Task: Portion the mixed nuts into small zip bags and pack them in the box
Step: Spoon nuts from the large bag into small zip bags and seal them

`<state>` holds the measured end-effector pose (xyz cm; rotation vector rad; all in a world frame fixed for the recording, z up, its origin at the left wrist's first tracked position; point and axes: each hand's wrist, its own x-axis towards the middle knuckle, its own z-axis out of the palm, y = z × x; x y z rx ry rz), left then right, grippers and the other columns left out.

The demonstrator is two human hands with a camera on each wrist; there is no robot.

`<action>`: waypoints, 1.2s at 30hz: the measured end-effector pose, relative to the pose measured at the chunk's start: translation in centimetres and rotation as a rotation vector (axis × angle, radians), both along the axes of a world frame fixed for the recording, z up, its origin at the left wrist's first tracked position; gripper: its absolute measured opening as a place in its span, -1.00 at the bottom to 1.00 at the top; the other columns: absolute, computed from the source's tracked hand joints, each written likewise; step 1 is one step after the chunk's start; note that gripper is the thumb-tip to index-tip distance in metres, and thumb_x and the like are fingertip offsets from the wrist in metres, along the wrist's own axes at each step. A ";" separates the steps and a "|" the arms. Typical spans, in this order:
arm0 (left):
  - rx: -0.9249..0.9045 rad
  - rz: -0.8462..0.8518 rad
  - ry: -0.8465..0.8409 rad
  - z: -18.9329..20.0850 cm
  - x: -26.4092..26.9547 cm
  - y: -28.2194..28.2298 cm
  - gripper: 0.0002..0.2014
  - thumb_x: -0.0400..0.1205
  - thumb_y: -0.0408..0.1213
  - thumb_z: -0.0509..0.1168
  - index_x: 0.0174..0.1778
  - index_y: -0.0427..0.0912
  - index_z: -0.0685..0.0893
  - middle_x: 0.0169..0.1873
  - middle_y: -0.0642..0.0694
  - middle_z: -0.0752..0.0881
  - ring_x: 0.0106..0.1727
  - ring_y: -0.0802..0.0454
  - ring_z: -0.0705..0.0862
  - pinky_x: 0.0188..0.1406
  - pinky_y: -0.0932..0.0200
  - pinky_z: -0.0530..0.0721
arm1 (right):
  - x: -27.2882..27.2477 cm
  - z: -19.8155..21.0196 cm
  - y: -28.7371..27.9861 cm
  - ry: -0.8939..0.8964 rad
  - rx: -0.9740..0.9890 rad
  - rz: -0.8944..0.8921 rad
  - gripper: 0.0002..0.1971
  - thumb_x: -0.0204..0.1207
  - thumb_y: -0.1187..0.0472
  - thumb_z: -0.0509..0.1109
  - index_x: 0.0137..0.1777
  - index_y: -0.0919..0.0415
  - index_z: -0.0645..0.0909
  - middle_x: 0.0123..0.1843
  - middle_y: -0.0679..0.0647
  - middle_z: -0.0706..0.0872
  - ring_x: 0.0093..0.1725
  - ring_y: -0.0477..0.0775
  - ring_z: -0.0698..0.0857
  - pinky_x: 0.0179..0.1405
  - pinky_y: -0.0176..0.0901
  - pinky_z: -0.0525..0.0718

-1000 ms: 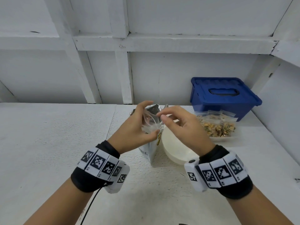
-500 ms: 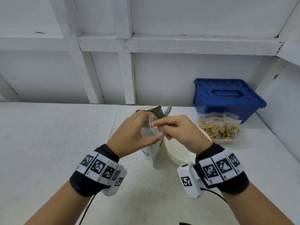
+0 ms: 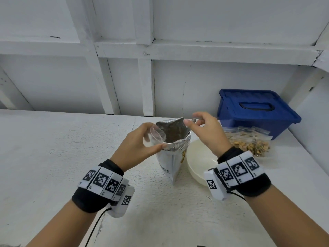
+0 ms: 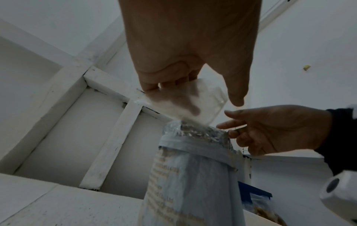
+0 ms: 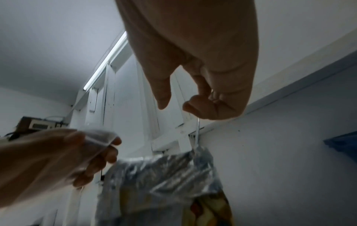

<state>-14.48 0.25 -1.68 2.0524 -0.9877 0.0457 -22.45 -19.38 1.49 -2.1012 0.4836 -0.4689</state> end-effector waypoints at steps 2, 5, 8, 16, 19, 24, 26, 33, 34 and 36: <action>-0.006 0.021 0.024 0.0 0.1 -0.1 -0.52 0.35 0.18 0.36 0.12 0.14 0.43 -0.08 0.36 0.55 -0.13 0.20 0.57 -0.17 0.46 0.50 | 0.6 -0.7 0.3 -0.012 -0.042 -0.007 -0.62 0.53 0.06 0.38 0.29 0.20 0.52 -0.26 -0.09 0.51 -0.24 -0.21 0.51 -0.39 -0.62 0.43; 0.001 0.054 0.043 -0.4 0.4 -0.2 -0.53 0.44 0.01 0.42 0.21 0.10 0.43 -0.03 0.38 0.49 -0.07 0.24 0.55 -0.15 0.48 0.48 | 1.1 -1.1 0.6 -0.030 -0.050 -0.009 -0.76 0.55 0.16 0.37 0.17 0.21 0.58 -0.32 -0.03 0.54 -0.30 -0.13 0.54 -0.40 -0.57 0.43; 0.005 0.061 0.078 -0.7 0.8 -0.2 -0.55 0.47 -0.04 0.43 0.25 0.06 0.49 -0.05 0.40 0.50 -0.09 0.27 0.56 -0.17 0.52 0.45 | 1.2 -1.2 0.6 0.015 -0.034 0.052 -0.85 0.56 0.16 0.34 0.01 0.22 0.65 -0.32 0.01 0.60 -0.29 -0.04 0.58 -0.34 -0.35 0.46; -0.036 0.071 0.178 -1.0 0.9 -0.4 -0.29 0.40 -0.04 0.49 0.43 -0.04 0.36 -0.10 0.14 0.62 0.00 0.25 0.59 -0.10 0.63 0.42 | 1.0 -0.8 0.8 -0.072 -0.387 0.152 -0.75 0.63 0.14 0.25 -0.08 0.29 0.68 -0.27 0.06 0.69 -0.31 -0.03 0.59 -0.37 -0.40 0.43; -0.049 0.078 0.197 -1.2 1.1 -0.4 -0.43 0.38 -0.06 0.51 0.26 -0.04 0.46 -0.08 0.19 0.63 -0.03 0.37 0.58 -0.15 0.68 0.44 | 1.4 -0.8 -0.1 -0.116 -0.453 0.156 -0.76 0.64 0.14 0.24 0.01 0.24 0.70 -0.23 0.08 0.73 -0.28 0.01 0.62 -0.29 -0.28 0.53; -0.056 0.075 0.199 -1.5 1.4 -0.6 -0.50 0.40 -0.08 0.50 0.21 -0.13 0.56 -0.02 0.09 0.68 -0.02 0.32 0.62 -0.20 0.64 0.45 | 2.1 -2.0 -0.6 0.070 -0.524 0.275 -0.74 0.65 0.15 0.22 0.10 0.24 0.70 -0.07 0.13 0.77 -0.10 0.09 0.68 -0.16 -0.23 0.53; -0.050 0.079 0.197 -1.6 1.5 -0.6 -0.49 0.41 -0.06 0.49 0.23 -0.13 0.56 -0.02 0.07 0.69 -0.03 0.28 0.62 -0.22 0.62 0.45 | 2.3 -2.1 -0.7 0.084 -0.499 0.281 -0.73 0.65 0.15 0.22 0.08 0.24 0.71 -0.08 0.12 0.78 -0.10 0.06 0.68 -0.11 -0.21 0.57; -0.015 0.084 0.187 -1.5 1.5 -0.9 -0.47 0.42 -0.04 0.47 0.26 -0.13 0.55 0.02 0.07 0.67 0.02 0.21 0.62 -0.18 0.52 0.47 | 2.6 -2.4 -1.2 0.122 -0.281 0.283 -0.77 0.63 0.19 0.23 -0.11 0.21 0.70 -0.27 0.07 0.78 -0.32 -0.10 0.62 -0.30 -0.41 0.47; -0.011 0.085 0.182 -1.4 1.5 -0.9 -0.46 0.42 -0.03 0.47 0.27 -0.14 0.54 0.02 0.07 0.67 0.02 0.21 0.62 -0.17 0.52 0.47 | 2.5 -2.3 -1.3 0.116 -0.249 0.273 -0.77 0.64 0.20 0.22 -0.12 0.20 0.70 -0.31 0.04 0.76 -0.34 -0.13 0.61 -0.33 -0.47 0.45; -0.010 0.089 0.179 -1.4 1.5 -1.0 -0.46 0.42 -0.03 0.46 0.27 -0.14 0.54 0.02 0.08 0.66 0.01 0.27 0.61 -0.18 0.55 0.47 | 2.4 -2.1 -1.6 0.098 -0.194 0.249 -0.76 0.65 0.20 0.21 -0.12 0.19 0.70 -0.36 0.00 0.72 -0.41 -0.22 0.58 -0.39 -0.54 0.43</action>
